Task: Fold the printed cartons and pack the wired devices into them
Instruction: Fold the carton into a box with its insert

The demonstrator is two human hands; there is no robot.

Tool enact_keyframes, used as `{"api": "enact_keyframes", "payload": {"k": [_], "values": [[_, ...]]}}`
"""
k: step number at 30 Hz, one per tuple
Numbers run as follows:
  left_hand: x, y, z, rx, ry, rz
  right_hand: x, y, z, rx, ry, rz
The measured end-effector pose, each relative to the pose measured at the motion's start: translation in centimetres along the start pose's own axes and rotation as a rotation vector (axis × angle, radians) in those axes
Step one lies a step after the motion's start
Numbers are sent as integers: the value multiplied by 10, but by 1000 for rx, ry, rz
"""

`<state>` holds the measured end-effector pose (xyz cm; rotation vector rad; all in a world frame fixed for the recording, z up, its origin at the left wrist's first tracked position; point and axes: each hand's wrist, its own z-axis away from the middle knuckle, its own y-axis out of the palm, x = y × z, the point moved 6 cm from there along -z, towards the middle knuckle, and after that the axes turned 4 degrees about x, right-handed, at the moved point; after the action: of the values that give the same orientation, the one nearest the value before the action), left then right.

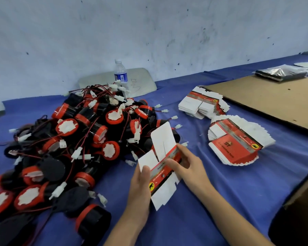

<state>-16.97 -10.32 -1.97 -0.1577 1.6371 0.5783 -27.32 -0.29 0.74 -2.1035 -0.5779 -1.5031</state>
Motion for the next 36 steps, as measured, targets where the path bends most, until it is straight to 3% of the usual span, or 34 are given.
{"api": "enact_keyframes", "payload": {"k": [6, 16, 20, 27, 36], "values": [[-12, 10, 2, 39, 149, -186, -3, 0, 2, -45, -12, -123], [-3, 26, 12, 168, 192, -443, 6, -8, 4, -44, -95, -206], [-4, 25, 15, 162, 219, -457, 3, -5, 5, 34, -79, -212], [-7, 18, 12, 69, 227, -472, -2, -7, 5, 16, -77, -207], [-6, 23, 12, 84, 239, -500, -13, -5, -1, 37, -69, -320]]}}
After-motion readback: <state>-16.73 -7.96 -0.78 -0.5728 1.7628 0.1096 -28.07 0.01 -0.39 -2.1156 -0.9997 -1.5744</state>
